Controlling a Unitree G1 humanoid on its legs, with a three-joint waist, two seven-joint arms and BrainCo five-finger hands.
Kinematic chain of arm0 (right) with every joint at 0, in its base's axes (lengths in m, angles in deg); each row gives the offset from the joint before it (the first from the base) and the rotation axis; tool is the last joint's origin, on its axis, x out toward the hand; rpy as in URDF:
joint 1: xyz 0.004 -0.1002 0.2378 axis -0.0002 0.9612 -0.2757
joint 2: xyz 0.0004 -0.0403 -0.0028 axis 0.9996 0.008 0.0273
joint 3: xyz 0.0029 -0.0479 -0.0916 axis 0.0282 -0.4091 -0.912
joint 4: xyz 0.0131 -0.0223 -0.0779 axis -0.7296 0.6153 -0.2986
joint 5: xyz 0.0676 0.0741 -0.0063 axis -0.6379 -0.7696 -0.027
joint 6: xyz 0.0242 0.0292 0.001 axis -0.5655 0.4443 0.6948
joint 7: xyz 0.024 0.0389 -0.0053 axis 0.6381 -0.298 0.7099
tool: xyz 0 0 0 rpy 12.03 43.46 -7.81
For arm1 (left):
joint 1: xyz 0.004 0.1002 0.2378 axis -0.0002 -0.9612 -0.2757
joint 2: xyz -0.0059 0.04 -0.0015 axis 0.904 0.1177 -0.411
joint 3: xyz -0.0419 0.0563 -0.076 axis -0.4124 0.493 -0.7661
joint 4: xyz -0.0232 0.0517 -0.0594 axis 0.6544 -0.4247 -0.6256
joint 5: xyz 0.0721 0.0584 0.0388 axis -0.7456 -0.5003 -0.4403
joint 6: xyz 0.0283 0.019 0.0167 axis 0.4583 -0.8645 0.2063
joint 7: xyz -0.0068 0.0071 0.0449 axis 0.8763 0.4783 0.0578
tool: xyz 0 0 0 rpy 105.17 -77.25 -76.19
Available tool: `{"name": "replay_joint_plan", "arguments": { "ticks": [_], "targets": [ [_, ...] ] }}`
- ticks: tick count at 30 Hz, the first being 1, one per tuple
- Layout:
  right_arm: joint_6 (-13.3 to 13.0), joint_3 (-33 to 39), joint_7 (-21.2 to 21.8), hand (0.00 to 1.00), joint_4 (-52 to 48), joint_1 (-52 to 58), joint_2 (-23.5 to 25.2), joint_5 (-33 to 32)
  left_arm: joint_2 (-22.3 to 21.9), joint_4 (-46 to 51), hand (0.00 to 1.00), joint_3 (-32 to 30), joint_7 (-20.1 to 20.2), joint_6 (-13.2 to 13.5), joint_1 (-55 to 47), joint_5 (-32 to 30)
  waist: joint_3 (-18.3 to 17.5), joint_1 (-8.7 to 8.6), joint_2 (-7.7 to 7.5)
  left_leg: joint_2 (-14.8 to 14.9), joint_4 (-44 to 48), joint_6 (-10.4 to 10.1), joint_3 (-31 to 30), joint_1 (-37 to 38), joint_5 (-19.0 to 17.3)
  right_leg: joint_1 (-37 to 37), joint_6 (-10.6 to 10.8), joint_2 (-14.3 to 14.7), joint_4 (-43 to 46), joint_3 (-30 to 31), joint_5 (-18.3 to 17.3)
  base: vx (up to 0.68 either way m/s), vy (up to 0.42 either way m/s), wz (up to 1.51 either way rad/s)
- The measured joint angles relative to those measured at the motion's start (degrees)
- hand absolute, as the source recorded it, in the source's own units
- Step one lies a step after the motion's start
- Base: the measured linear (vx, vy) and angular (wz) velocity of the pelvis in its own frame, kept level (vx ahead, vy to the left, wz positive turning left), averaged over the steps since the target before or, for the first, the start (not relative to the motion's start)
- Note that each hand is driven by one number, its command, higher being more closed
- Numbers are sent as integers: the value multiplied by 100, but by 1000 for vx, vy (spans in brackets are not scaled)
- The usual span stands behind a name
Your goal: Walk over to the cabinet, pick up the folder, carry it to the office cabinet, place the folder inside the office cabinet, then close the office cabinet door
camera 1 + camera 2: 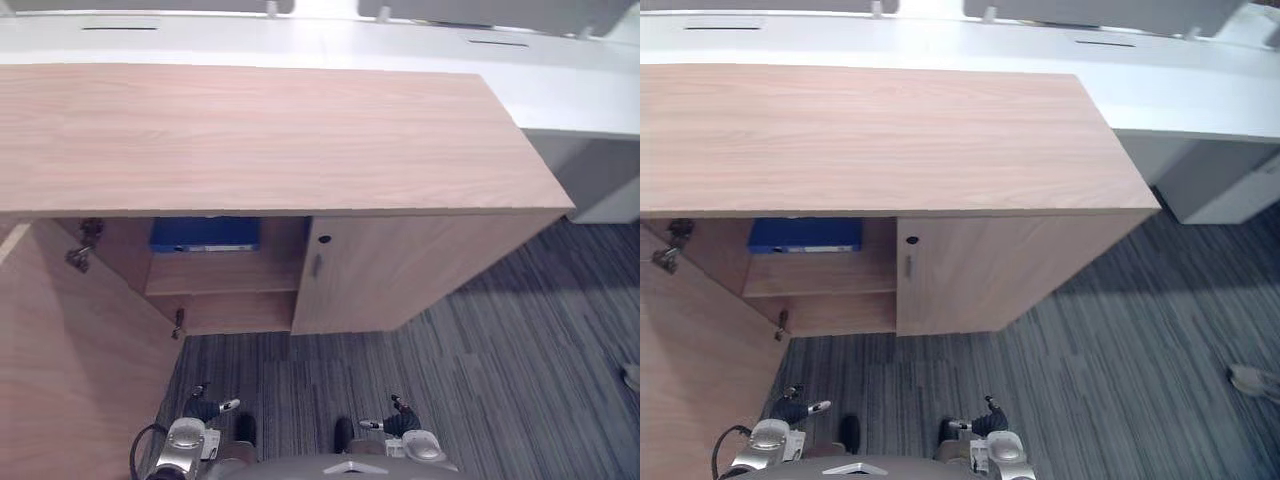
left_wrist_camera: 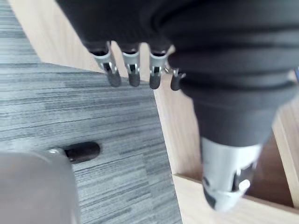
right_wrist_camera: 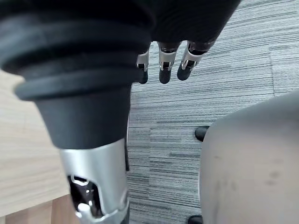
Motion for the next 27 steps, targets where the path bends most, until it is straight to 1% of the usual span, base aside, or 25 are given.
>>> {"name": "replay_joint_plan", "arguments": {
  "ticks": [2, 4, 5, 6, 7, 8, 9, 10, 11, 12, 13, 14, 15, 16, 18, 20, 21, 22, 23, 25, 26, 27],
  "targets": [
    [12, 1, -18, 0, 1, -65, -3, -2, -114, 1, 0, -112, -14, 7, -10, 68, 49, -6, 126, 15, -156, -46, -340, -149, 241, -8, -54, 42, -33, -311, 3, -40, -62, 72],
    [17, 31, -28, 0, 1, -103, 1, -3, -267, 5, 0, -292, -31, 12, -4, 162, 105, 1, 193, 11, -147, -92, -490, -319, 395, -43, -117, 46, 55, -576, -33, -82, -41, 90],
    [18, 43, -37, 0, -7, -201, 16, -4, -343, 50, 0, -381, -73, 13, -10, 244, 110, -26, 206, -9, -110, -185, -487, -471, 681, -150, -265, 56, 266, -653, -143, -128, -37, 113],
    [18, 49, -39, 0, -16, -234, 22, -5, -351, 122, 0, -386, -91, 13, -15, 284, 115, -59, 203, -32, -163, -259, -472, -550, 884, -191, -403, 65, 352, -636, -208, -127, -22, 145],
    [21, 91, -62, 0, -67, -179, 67, -7, -391, 246, 0, -421, -117, 48, -30, 339, 127, -84, 150, -19, -300, -305, -240, -592, 979, -215, -460, -52, 352, -677, -210, -130, 31, 121],
    [20, 135, -149, 0, -104, -267, 83, -7, -477, 276, 0, -647, -120, 55, -12, 350, 171, -13, 119, 78, 429, -45, 463, -645, 224, -180, -347, -86, 409, -823, -222, -92, 34, 101],
    [18, 213, -171, 0, -201, -258, 107, -8, -485, 284, 0, -742, -127, 44, -16, 378, 174, -25, 112, 118, 839, 56, 736, -640, -108, -142, -339, -115, 446, -891, -228, -80, 38, 62],
    [3, 325, -216, 0, -287, -218, 124, -10, -505, 274, 0, -829, -133, 48, -126, 446, 185, -50, 104, 168, 1172, 23, 1026, -421, -496, -3, -281, -141, 453, -1017, -251, -78, 18, 54],
    [10, 345, -231, 0, -270, -227, 124, -10, -541, 271, 0, -870, -131, 61, -158, 453, 208, -48, 129, 105, 819, 36, 985, -157, -429, 118, -213, -124, 388, -1006, -273, -128, 27, 40],
    [16, 371, -230, 0, -258, -207, 126, -9, -547, 267, 0, -885, -135, 61, -183, 454, 194, -31, 109, 63, 593, -21, 975, -46, -338, 160, -234, -121, 315, -995, -250, -151, 38, 16],
    [18, 376, -224, 0, -221, -143, 215, -6, -506, 229, 0, -889, -154, 61, -256, 490, 124, -14, 115, -23, 110, -33, 964, 141, -92, 216, -216, -126, 156, -982, -159, -131, 45, 10],
    [21, 386, -223, 0, -214, -85, 269, 0, -501, 200, 0, -887, -164, 54, -291, 538, 12, -27, 72, -79, -255, 8, 925, 246, 90, 231, -190, -138, 44, -998, -94, -97, 55, 16],
    [21, 389, -223, 0, -205, -65, 275, 0, -508, 182, 0, -885, -164, 54, -293, 554, -7, -37, 61, -107, -366, -2, 878, 292, 139, 267, -168, -137, -11, -1025, -71, -76, 58, 30],
    [25, 452, -225, 0, -162, 22, 274, 1, -506, 174, 0, -883, -169, 51, -303, 562, -22, -64, 94, -155, -512, -7, 781, 331, 156, 310, -165, -126, -80, -1085, -70, -55, 41, 34],
    [46, 493, -228, 0, -16, 53, 211, 2, -504, 165, 0, -889, -202, 52, -331, 566, -41, -109, 93, -193, -513, -7, 659, 349, 159, 444, -164, -116, -178, -1121, -70, -40, 36, 37],
    [64, 518, -231, 0, 16, 54, 189, 3, -502, 167, 0, -908, -294, 52, -377, 680, -55, -98, 127, -212, -513, -7, 628, 425, 159, 580, -164, -113, -242, -1121, -70, -21, 33, 18],
    [68, 516, -235, 0, 29, 69, 194, 4, -501, 170, 0, -978, -396, 56, -384, 818, -98, -101, 165, -229, -514, -6, 574, 426, 159, 650, -162, -111, -271, -1126, -72, -6, 17, 15],
    [68, 513, -236, 0, 31, 71, 198, 6, -515, 180, 0, -1033, -428, 62, -390, 919, -119, -103, 167, -246, -514, -6, 522, 459, 159, 696, -154, -108, -296, -1134, -77, 18, 10, 22],
    [68, 504, -241, 0, 34, 67, 210, 8, -522, 241, 0, -1144, -550, 75, -418, 1097, -126, -94, 170, -249, -514, -5, 492, 530, 160, 769, -138, -95, -328, -1136, -87, 68, -4, 18],
    [67, 479, -256, 0, 33, 61, 216, 8, -523, 463, 0, -1296, -660, 79, -501, 1245, -131, -65, 171, -248, -514, 11, 445, 535, 200, 816, -130, -78, -353, -1143, -93, 100, -17, 15],
    [64, 481, -292, 0, 34, 62, 216, 8, -516, 804, 0, -1465, -791, 127, -554, 1348, -141, -51, 156, -251, -513, 28, 369, 554, 254, 854, -132, -66, -363, -1189, -90, 129, -24, 15],
    [65, 482, -299, 0, 34, 63, 216, 8, -515, 881, 0, -1508, -816, 129, -562, 1355, -145, -50, 149, -254, -512, 35, 356, 552, 261, 878, -129, -65, -363, -1208, -87, 145, -27, 23]
  ]
}}
